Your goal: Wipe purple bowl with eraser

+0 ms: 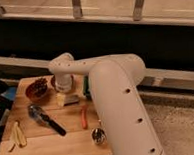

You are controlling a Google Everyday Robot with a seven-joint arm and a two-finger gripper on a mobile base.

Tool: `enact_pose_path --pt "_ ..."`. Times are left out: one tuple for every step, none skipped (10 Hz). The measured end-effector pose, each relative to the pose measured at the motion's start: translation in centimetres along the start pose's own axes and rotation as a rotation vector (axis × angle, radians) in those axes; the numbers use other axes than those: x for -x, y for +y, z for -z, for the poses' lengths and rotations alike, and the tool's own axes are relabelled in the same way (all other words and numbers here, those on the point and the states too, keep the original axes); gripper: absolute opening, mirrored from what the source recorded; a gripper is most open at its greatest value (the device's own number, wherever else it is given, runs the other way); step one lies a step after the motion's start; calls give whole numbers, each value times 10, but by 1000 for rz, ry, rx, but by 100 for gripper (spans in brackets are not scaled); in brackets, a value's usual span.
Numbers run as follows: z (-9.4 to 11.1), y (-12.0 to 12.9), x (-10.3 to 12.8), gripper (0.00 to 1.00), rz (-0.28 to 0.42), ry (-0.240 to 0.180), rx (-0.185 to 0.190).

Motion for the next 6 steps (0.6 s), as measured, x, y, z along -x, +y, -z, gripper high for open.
enact_pose_path --pt "-8 -1 0 79 -13 -21 11" --pt "-14 -2 -1 79 -24 -38 17" --pt "-19 -2 0 79 -30 -56 25" --pt "-24 1 3 79 -30 -69 36" --pt "-28 2 6 79 -29 -73 40" --pt "-31 3 5 79 -33 -76 44"
